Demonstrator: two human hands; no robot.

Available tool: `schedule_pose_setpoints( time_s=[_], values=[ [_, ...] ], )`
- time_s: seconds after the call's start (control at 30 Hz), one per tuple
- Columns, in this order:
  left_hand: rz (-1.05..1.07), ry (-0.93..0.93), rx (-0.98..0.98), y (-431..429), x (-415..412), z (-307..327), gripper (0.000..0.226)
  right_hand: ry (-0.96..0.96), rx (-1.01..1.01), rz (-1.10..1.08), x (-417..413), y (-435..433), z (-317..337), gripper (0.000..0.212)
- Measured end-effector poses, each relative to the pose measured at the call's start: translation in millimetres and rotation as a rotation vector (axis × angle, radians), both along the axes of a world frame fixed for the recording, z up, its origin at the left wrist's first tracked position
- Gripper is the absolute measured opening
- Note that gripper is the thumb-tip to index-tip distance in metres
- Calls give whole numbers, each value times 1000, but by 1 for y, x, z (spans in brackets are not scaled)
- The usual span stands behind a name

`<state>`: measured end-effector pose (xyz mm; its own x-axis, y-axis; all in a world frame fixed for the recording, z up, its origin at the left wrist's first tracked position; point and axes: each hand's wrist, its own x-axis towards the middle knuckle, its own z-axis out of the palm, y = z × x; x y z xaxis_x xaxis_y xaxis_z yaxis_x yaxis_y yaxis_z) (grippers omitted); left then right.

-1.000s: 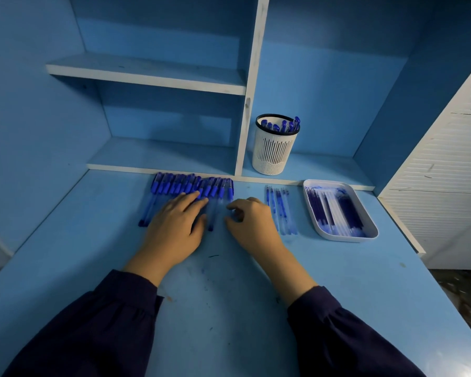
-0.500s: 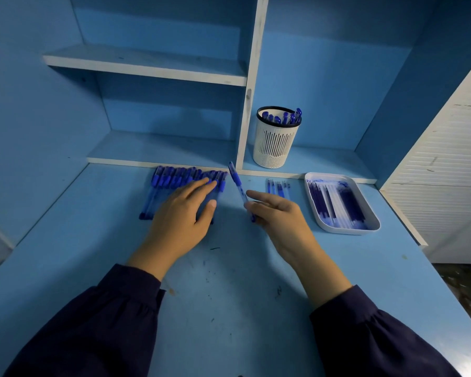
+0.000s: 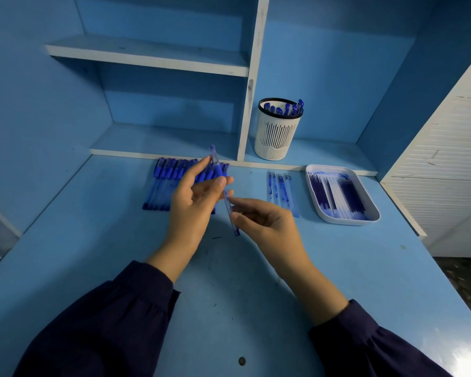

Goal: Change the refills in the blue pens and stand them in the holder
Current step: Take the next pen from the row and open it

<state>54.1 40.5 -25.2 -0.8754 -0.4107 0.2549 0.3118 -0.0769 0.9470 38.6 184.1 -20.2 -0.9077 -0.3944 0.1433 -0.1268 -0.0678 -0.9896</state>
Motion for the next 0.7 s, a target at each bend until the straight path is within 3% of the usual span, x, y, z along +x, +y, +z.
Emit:
schedule_pose_setpoints(
  time_s=[0.2, 0.47, 0.7],
  values=[
    [14, 4, -67, -2, 4, -3, 36, 56, -54, -143, -10, 14, 4, 19],
    [-143, -74, -236, 9, 11, -9, 31, 107, -123, -188, -18, 23, 10, 30],
    [-162, -66, -352, 9, 13, -16, 30, 148, -87, -208, -23, 21, 6, 10]
  ],
)
